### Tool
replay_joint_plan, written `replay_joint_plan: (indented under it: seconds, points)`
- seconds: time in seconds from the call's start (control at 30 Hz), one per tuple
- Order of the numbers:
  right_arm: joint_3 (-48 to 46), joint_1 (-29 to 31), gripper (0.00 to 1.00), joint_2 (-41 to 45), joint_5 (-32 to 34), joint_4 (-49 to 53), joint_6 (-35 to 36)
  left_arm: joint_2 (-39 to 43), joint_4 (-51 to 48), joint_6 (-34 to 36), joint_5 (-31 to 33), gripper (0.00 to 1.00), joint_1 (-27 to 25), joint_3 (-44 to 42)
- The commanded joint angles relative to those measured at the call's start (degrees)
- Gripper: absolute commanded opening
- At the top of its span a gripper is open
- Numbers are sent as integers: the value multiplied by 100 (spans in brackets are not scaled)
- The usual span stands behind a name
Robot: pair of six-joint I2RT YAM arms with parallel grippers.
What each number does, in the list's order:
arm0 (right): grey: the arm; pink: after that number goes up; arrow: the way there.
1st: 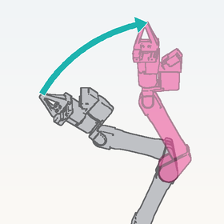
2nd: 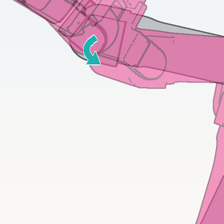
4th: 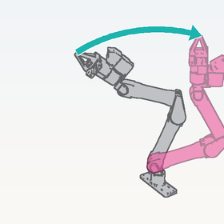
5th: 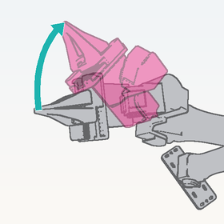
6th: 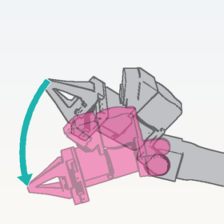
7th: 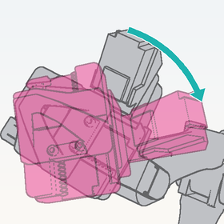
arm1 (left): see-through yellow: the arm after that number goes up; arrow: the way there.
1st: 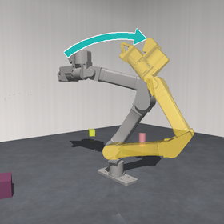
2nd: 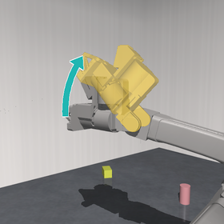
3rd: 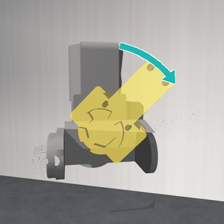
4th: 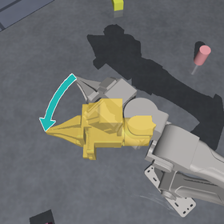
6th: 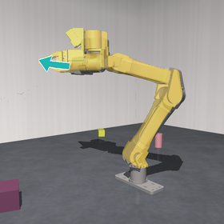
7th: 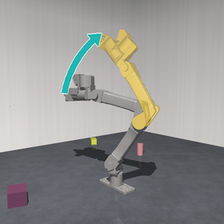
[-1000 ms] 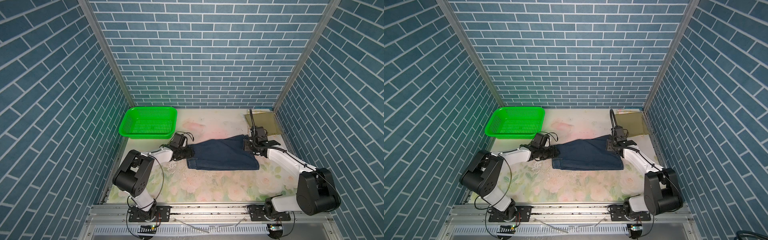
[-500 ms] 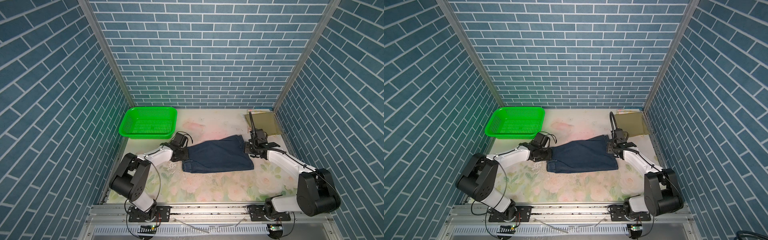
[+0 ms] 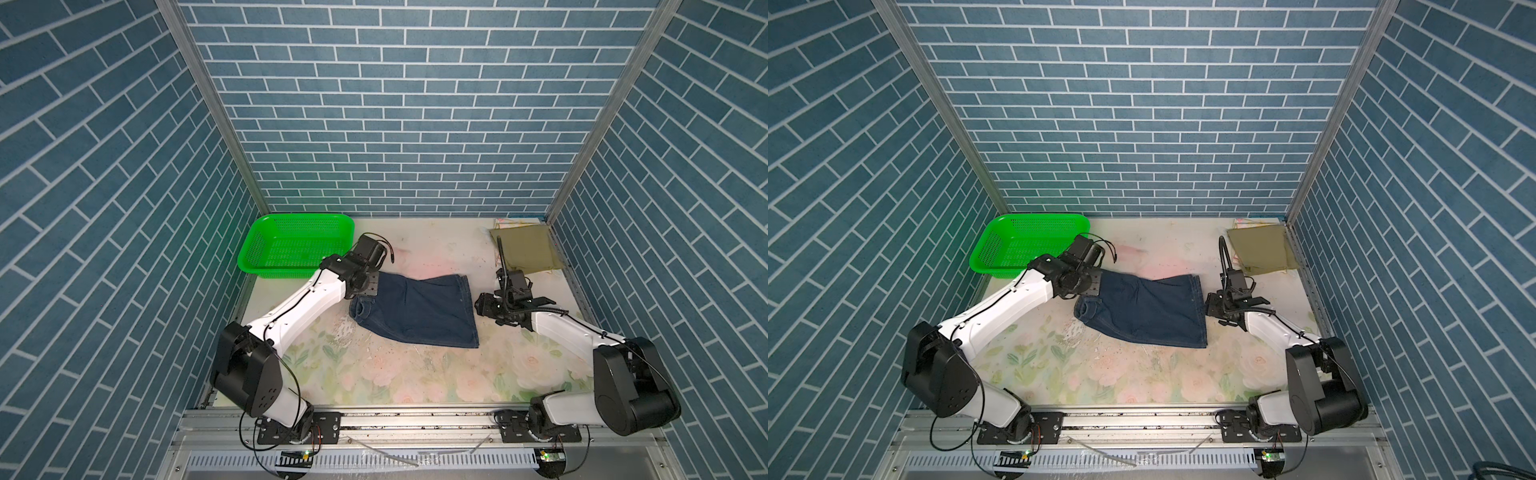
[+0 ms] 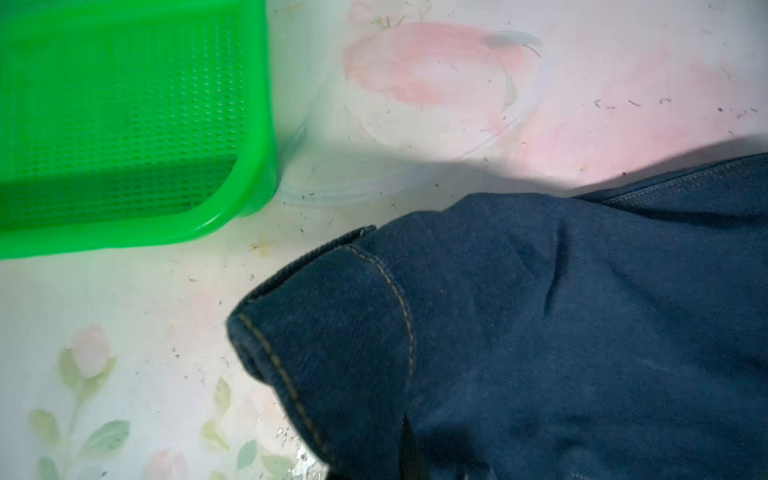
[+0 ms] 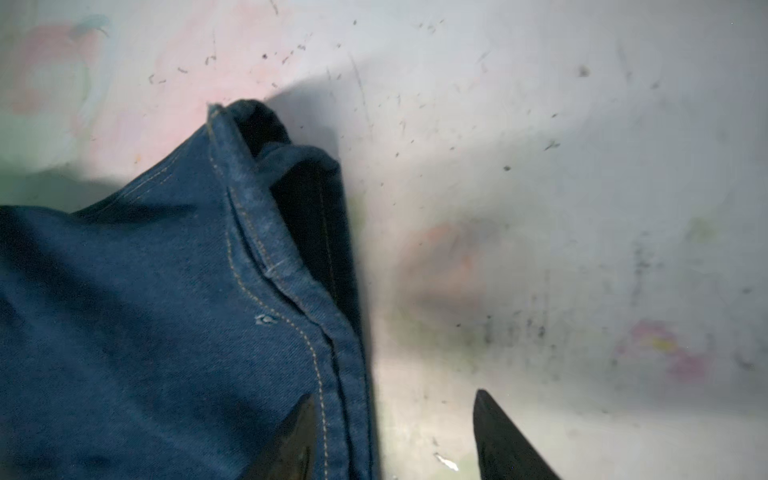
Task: Fold and stack the skirts
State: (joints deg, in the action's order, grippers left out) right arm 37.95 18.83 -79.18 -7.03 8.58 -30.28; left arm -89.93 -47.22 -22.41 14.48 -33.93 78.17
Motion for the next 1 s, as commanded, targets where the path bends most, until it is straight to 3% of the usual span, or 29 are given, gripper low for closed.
replay_joint_plan:
  seconds: [0.0, 0.2, 0.33, 0.53, 0.73, 0.97]
  points:
    - [-234, 168, 58, -185, -404, -852, -577, -469, -803, 166, 834, 0, -462, 706]
    - [-682, 224, 47, -623, -409, -2000, -1101, -1385, -1437, 120, 1061, 0, -1131, 2005]
    - [-932, 261, 32, -939, -484, -2771, -1359, -2082, -1840, 97, 1080, 0, -1551, 2910]
    - [-1177, 426, 16, -1262, -454, -3541, -1622, -2958, -1962, 10, 396, 0, -1941, 4006]
    - [-1415, 538, 14, -1372, -398, -4004, -1826, -3107, -1108, -434, -839, 0, -1963, 4067]
    - [-1621, 559, 13, -1322, -335, -4327, -1987, -3219, -70, -1182, -1645, 0, -1944, 3697]
